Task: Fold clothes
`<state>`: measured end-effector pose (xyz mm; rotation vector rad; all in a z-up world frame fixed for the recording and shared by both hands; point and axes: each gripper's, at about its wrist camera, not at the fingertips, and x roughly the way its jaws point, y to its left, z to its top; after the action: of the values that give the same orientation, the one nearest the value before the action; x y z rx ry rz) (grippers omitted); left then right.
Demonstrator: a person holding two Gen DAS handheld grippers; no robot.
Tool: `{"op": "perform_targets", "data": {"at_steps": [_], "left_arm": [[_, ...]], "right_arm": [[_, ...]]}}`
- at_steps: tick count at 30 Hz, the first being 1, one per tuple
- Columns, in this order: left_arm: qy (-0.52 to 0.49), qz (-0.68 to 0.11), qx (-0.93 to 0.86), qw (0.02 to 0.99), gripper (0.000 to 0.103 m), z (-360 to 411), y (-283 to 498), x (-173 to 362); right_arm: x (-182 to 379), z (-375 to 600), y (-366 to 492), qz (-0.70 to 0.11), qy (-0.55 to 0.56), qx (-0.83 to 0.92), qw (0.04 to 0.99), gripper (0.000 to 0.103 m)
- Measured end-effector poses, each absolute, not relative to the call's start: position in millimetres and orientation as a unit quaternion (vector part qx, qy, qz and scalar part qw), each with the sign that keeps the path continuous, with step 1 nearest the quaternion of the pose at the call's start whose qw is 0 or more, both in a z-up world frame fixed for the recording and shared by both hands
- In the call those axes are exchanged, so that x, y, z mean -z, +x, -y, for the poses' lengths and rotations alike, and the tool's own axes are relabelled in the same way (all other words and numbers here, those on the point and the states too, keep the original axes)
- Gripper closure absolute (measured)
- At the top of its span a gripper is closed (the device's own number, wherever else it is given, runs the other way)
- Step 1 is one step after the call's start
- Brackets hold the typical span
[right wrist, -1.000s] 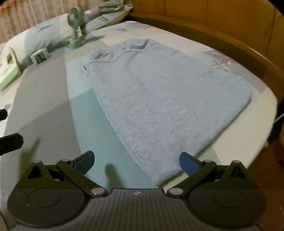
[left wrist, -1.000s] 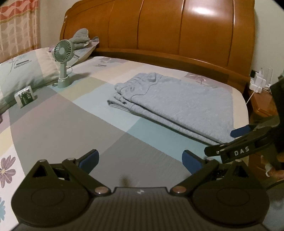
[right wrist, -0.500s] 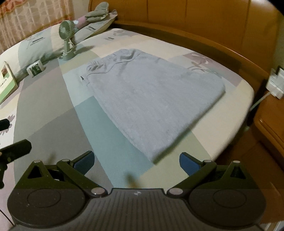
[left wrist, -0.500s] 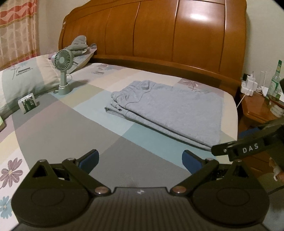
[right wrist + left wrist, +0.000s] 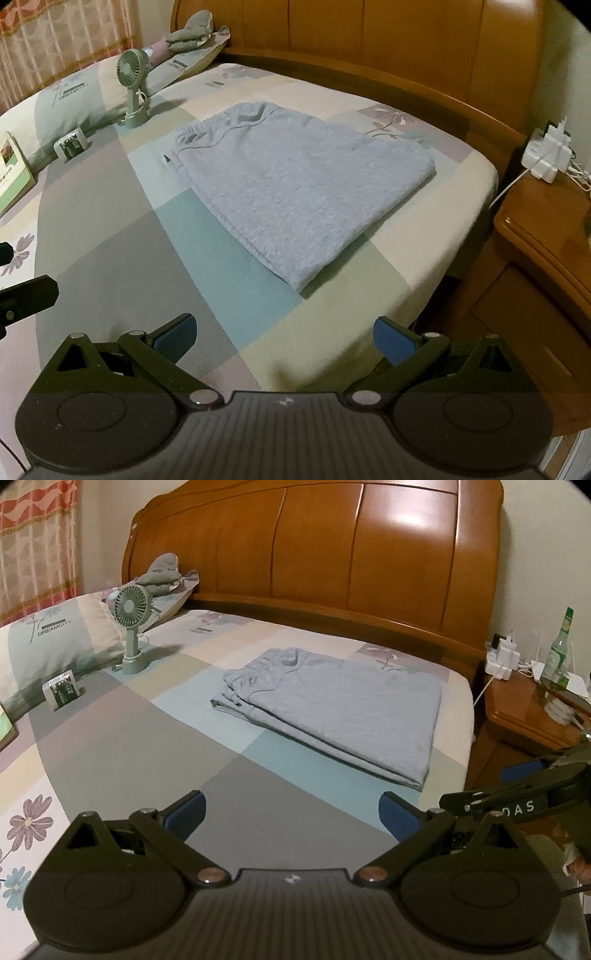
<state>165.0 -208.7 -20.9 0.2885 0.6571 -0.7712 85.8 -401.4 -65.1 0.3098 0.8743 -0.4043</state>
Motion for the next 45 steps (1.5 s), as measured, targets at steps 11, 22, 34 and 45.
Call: {"op": "perform_targets", "data": {"at_steps": [11, 22, 34, 45], "left_arm": [[0.151, -0.327, 0.358, 0.861, 0.003, 212, 151, 19], [0.156, -0.331, 0.360, 0.858, 0.003, 214, 148, 19], [0.161, -0.335, 0.364, 0.854, 0.003, 217, 148, 20], [0.161, -0.341, 0.368, 0.850, 0.003, 220, 147, 22]], "right_arm": [[59, 396, 66, -0.414, 0.136, 0.209, 0.875, 0.000], [57, 397, 63, -0.410, 0.139, 0.208, 0.877, 0.000], [57, 397, 63, -0.413, 0.140, 0.207, 0.876, 0.000], [58, 397, 64, -0.411, 0.142, 0.202, 0.877, 0.000]]}}
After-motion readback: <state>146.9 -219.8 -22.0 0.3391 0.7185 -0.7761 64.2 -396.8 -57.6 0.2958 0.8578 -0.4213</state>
